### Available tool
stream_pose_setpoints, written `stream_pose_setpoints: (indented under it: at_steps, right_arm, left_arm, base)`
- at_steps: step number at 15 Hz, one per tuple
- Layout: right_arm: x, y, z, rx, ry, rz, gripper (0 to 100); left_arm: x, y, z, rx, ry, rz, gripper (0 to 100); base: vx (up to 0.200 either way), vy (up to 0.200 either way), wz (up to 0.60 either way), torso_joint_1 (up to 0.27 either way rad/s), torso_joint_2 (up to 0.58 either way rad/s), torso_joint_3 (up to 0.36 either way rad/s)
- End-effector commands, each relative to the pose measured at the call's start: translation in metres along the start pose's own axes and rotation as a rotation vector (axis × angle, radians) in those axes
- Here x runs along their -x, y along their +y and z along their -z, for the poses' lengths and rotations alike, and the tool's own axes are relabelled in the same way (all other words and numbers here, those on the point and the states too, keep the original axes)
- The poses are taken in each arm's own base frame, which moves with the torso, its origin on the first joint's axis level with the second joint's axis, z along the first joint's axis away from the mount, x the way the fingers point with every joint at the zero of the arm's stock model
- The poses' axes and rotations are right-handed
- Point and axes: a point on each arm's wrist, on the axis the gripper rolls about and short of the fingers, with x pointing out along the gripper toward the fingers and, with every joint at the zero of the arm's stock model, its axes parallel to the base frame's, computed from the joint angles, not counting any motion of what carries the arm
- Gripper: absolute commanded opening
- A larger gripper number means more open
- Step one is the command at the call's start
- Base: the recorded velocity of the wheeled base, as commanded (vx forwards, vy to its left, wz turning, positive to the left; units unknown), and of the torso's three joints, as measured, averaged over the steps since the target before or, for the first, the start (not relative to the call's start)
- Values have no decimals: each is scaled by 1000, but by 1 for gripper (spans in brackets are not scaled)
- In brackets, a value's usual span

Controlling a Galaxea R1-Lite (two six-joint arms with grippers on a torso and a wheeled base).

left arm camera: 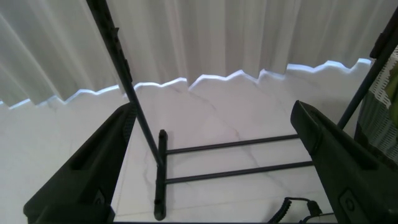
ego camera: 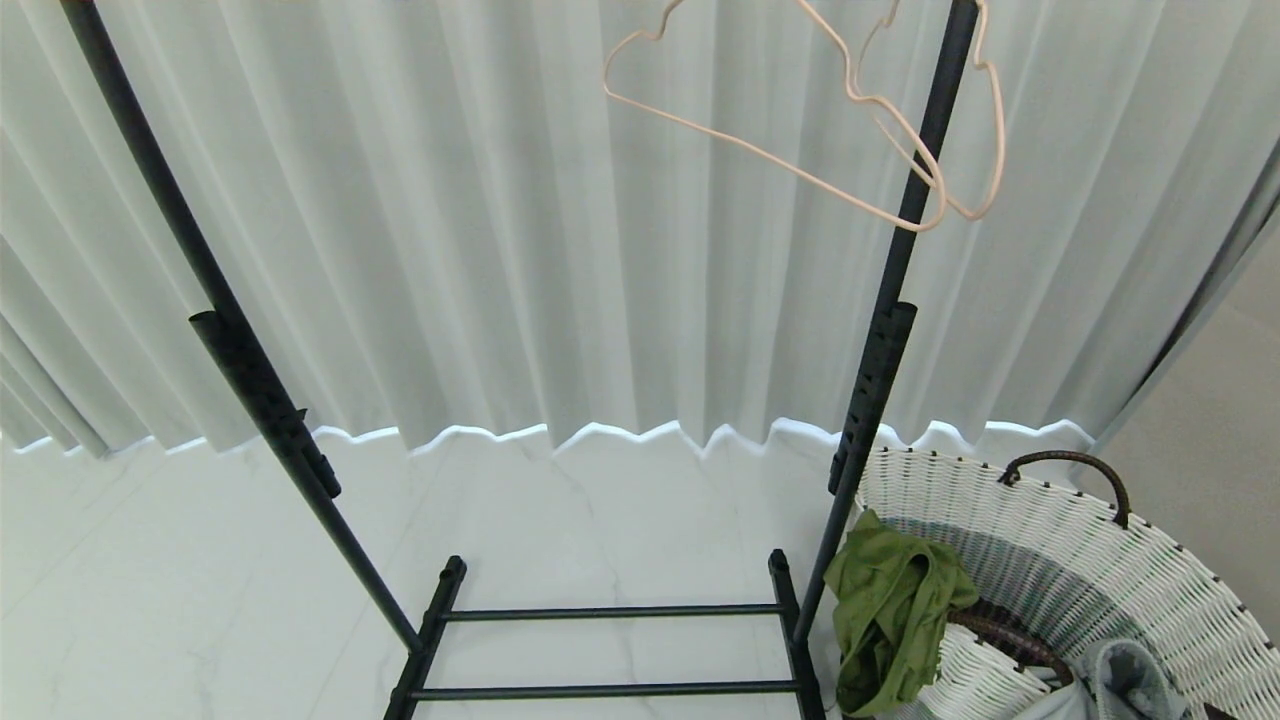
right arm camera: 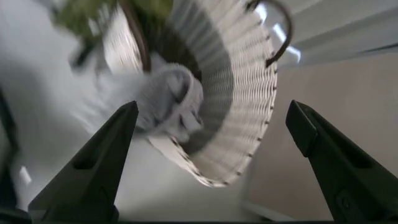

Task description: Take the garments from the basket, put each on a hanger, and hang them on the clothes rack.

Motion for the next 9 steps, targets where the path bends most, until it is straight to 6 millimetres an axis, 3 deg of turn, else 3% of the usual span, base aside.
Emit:
stream_pose_setpoints:
  at_steps: [1,9]
  right_arm:
    - [-55,-18,8,74,203,-117,100]
    - [-130,-32,17,84,274,-142,100]
  left_arm:
    - [0,0,0,-4,-1,-1,100]
    - [0,0,0,-6,1,0,100]
  base:
    - [0,0,0,0,0,0]
    - [0,0,0,0,0,0]
